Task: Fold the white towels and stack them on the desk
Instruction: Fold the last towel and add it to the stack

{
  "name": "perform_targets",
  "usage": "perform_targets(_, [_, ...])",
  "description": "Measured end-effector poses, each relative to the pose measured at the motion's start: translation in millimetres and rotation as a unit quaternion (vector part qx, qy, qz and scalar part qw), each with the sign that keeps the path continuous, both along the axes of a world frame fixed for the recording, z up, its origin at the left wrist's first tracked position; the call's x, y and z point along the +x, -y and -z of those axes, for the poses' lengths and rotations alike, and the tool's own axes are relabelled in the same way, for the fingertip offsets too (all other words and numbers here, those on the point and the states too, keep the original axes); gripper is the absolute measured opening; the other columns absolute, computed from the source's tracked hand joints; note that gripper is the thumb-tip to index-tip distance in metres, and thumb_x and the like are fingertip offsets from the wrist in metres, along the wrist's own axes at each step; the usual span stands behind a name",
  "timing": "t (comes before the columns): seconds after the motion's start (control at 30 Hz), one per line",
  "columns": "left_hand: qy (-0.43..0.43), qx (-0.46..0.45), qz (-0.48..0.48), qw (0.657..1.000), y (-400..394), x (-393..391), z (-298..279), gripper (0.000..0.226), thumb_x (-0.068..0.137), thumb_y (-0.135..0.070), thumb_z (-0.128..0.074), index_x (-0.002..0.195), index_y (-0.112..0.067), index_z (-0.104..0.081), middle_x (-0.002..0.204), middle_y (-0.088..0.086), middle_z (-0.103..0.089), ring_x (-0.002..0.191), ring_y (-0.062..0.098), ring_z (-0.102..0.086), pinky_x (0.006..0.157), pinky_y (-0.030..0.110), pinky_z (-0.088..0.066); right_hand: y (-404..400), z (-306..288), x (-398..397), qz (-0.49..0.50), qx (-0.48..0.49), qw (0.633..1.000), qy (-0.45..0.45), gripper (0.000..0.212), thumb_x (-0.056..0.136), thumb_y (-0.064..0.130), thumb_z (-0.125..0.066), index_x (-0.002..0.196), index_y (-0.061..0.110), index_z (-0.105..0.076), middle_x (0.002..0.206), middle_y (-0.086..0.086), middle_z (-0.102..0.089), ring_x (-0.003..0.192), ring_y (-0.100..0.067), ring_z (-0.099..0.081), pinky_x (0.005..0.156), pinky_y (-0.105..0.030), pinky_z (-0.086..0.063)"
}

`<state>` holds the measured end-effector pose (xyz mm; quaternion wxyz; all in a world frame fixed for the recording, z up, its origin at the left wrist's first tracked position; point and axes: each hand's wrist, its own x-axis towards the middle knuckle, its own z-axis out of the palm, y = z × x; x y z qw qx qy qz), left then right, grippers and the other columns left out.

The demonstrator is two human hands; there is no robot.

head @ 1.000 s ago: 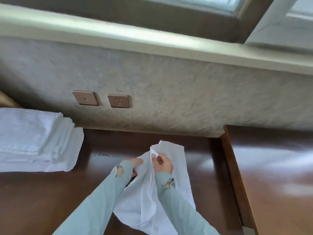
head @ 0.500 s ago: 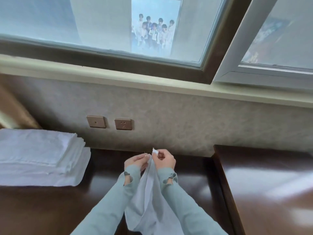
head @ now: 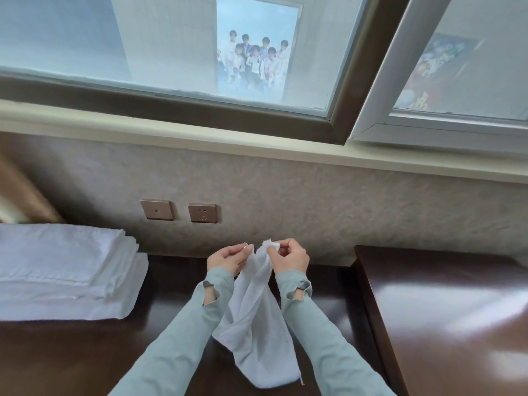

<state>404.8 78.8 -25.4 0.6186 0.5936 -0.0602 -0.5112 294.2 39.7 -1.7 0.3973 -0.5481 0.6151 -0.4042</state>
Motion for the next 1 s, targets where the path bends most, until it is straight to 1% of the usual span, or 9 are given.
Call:
perform_targets(0.07, [0.013, -0.006, 0.012, 1.000, 1.4, -2.6, -2.6, 0.011, 0.072, -0.004, -0.078, 0.077, -0.011, -0.070, 0.080, 0.008, -0.071, 0.082, 0.021, -0.066, 0.086, 0.030, -0.052, -3.4, -2.4, 0.0, -0.040, -0.004, 0.999, -0.013, 0.022, 0.077, 0.012, -0.070, 0.060, 0.018, -0.058, 0.053, 0.010, -0.053, 0.047, 0.004, -0.052, 0.052, -0.005, -0.039])
perform_targets(0.17, [0.016, -0.024, 0.035, 0.999, -1.9, -9.8, -8.2, 0.016, 0.076, -0.001, -0.073, 0.092, -0.003, -0.070, 0.082, 0.009, -0.068, 0.079, 0.020, -0.065, 0.089, 0.030, -0.052, -7.5, -5.3, 1.9, -0.067, 0.003, 0.997, -0.024, 0.011, 0.077, 0.015, -0.071, 0.068, 0.012, -0.066, 0.055, 0.011, -0.055, 0.050, 0.000, -0.050, 0.053, -0.005, -0.041])
perform_targets(0.3, [0.003, -0.035, 0.011, 0.999, -6.6, -12.1, -11.7, 0.011, 0.077, -0.003, -0.073, 0.083, -0.011, -0.071, 0.077, 0.003, -0.072, 0.072, 0.013, -0.068, 0.079, 0.021, -0.055, -7.8, -10.1, -2.1, -0.018, 0.001, 1.000, -0.016, 0.011, 0.077, 0.013, -0.071, 0.067, 0.009, -0.066, 0.053, 0.010, -0.054, 0.050, 0.000, -0.049, 0.051, -0.003, -0.039])
perform_targets(0.47, [0.077, -0.041, 0.051, 0.995, -9.0, -16.5, -13.3, 0.016, 0.077, -0.004, -0.073, 0.092, -0.009, -0.072, 0.080, 0.003, -0.071, 0.075, 0.013, -0.068, 0.072, 0.017, -0.054, -13.0, -13.1, -5.6, -0.073, 0.018, 0.995, -0.058, 0.015, 0.081, 0.019, -0.069, 0.084, 0.005, -0.074, 0.066, 0.000, -0.063, 0.056, -0.003, -0.052, 0.054, -0.001, -0.040])
perform_targets(0.6, [0.076, -0.052, 0.018, 0.996, -12.3, -22.3, -16.5, 0.015, 0.077, -0.006, -0.074, 0.091, -0.010, -0.072, 0.077, 0.000, -0.071, 0.068, 0.007, -0.068, 0.063, 0.013, -0.053, -12.0, -18.0, -8.0, -0.074, 0.040, 0.995, -0.057, 0.017, 0.082, 0.021, -0.068, 0.089, 0.007, -0.075, 0.075, -0.005, -0.069, 0.066, -0.012, -0.058, 0.056, -0.009, -0.041])
perform_targets(0.67, [0.085, -0.059, 0.015, 0.995, -14.3, -26.3, -18.3, 0.012, 0.076, -0.007, -0.075, 0.084, -0.015, -0.072, 0.072, -0.004, -0.072, 0.062, 0.003, -0.068, 0.058, 0.010, -0.052, -11.0, -21.3, -8.9, -0.077, 0.056, 0.994, -0.054, 0.017, 0.082, 0.023, -0.068, 0.089, 0.009, -0.076, 0.080, -0.006, -0.072, 0.070, -0.012, -0.060, 0.066, -0.017, -0.045])
perform_targets(0.8, [0.113, -0.074, 0.026, 0.990, -18.8, -27.9, -14.7, 0.012, 0.072, -0.009, -0.078, 0.076, -0.020, -0.074, 0.073, -0.003, -0.074, 0.070, 0.009, -0.070, 0.064, 0.015, -0.053, -11.2, -21.0, -9.2, -0.102, 0.092, 0.988, -0.068, 0.022, 0.085, 0.029, -0.064, 0.087, 0.010, -0.076, 0.084, -0.009, -0.074, 0.082, -0.019, -0.068, 0.082, -0.026, -0.053])
perform_targets(0.93, [0.146, -0.086, 0.058, 0.984, -21.6, -27.9, -12.2, 0.018, 0.074, -0.004, -0.075, 0.075, -0.022, -0.074, 0.074, -0.004, -0.075, 0.074, 0.010, -0.071, 0.070, 0.019, -0.054, -11.9, -19.0, -8.8, -0.100, 0.110, 0.987, -0.057, 0.018, 0.074, 0.033, -0.074, 0.064, 0.019, -0.070, 0.067, -0.002, -0.070, 0.074, -0.020, -0.071, 0.078, -0.029, -0.057])
perform_targets(1.0, [0.150, -0.099, 0.090, 0.980, -24.1, -25.7, -11.3, 0.024, 0.076, 0.003, -0.071, 0.083, -0.019, -0.073, 0.076, -0.007, -0.075, 0.077, 0.008, -0.071, 0.073, 0.019, -0.054, -11.0, -20.1, -10.2, -0.091, 0.134, 0.986, -0.042, 0.015, 0.073, 0.029, -0.076, 0.071, 0.014, -0.073, 0.068, -0.003, -0.069, 0.065, -0.017, -0.071, 0.070, -0.024, -0.058])
